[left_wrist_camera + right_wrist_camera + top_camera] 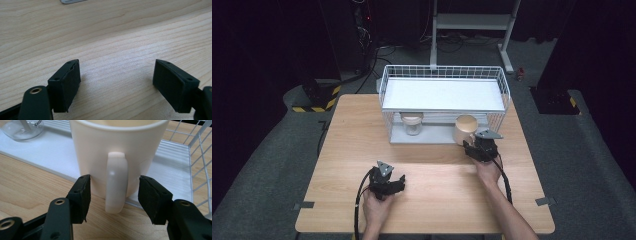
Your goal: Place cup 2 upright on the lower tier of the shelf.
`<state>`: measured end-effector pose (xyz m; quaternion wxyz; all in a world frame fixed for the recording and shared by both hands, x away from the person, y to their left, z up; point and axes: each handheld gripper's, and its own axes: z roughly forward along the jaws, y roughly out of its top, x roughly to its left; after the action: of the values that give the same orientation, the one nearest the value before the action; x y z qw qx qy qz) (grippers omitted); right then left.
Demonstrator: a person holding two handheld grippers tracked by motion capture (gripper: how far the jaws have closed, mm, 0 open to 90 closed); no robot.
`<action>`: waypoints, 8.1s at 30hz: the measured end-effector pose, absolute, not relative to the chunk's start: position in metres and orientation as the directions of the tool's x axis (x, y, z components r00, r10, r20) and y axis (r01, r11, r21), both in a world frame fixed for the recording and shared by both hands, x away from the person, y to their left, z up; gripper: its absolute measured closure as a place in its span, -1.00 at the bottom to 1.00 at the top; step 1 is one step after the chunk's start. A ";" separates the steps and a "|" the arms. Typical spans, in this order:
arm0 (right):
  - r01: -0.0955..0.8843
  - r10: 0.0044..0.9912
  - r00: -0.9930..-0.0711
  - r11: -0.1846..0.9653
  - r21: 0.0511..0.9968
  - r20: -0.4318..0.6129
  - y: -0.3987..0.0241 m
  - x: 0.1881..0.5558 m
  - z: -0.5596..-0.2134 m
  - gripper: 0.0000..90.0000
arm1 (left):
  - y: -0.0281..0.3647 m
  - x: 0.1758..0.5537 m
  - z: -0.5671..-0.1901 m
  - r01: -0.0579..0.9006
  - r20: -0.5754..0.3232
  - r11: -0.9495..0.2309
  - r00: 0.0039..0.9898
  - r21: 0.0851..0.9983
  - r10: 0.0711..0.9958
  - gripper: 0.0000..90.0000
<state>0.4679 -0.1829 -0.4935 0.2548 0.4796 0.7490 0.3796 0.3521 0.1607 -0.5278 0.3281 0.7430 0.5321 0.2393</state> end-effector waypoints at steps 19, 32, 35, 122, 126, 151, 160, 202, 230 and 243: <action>0.540 0.921 -0.389 0.238 0.807 -0.012 -0.172 0.486 -0.482 0.05 | 0.161 0.352 -0.528 0.634 0.005 -0.219 0.321 0.742 0.947 -0.50; 0.559 0.930 -0.368 0.211 0.802 0.012 -0.168 0.502 -0.483 0.07 | 0.161 0.352 -0.528 0.634 0.005 -0.219 0.321 0.742 0.947 -0.50; 0.562 0.929 -0.369 0.211 0.800 0.015 -0.169 0.505 -0.486 0.09 | 0.161 0.352 -0.528 0.634 0.005 -0.219 0.321 0.742 0.947 -0.50; 0.497 0.900 -0.432 0.183 0.848 0.058 -0.202 0.472 -0.463 -0.22 | 0.161 0.352 -0.528 0.634 0.010 -0.223 0.322 0.741 0.947 -0.50; 0.483 0.893 -0.446 0.193 0.854 0.050 -0.203 0.468 -0.462 -0.22 | 0.161 0.352 -0.528 0.633 0.010 -0.223 0.321 0.742 0.947 -0.50; 0.458 0.892 -0.448 0.167 0.873 0.064 -0.224 0.446 -0.456 -0.21 | 0.161 0.352 -0.528 0.633 0.011 -0.223 0.321 0.742 0.947 -0.50; 0.453 0.889 -0.453 0.160 0.877 0.072 -0.231 0.439 -0.456 -0.21 | 0.161 0.352 -0.528 0.633 0.011 -0.222 0.320 0.742 0.947 -0.50; 0.446 0.865 -0.483 0.107 0.889 0.138 -0.254 0.393 -0.460 -0.19 | 0.160 0.352 -0.528 0.633 0.010 -0.221 0.319 0.742 0.948 -0.50; 0.474 0.874 -0.469 0.130 0.871 0.124 -0.262 0.366 -0.484 -0.18 | 0.160 0.352 -0.528 0.633 0.010 -0.221 0.318 0.742 0.948 -0.50; 0.503 0.881 -0.466 0.184 0.844 0.086 -0.261 0.361 -0.497 -0.18 | 0.160 0.352 -0.528 0.633 0.010 -0.220 0.318 0.742 0.948 -0.50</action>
<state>0.3609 -0.2607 -0.4970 0.2174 0.4687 0.7381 0.4339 0.3522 0.1603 -0.5278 0.3269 0.7431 0.5320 0.2407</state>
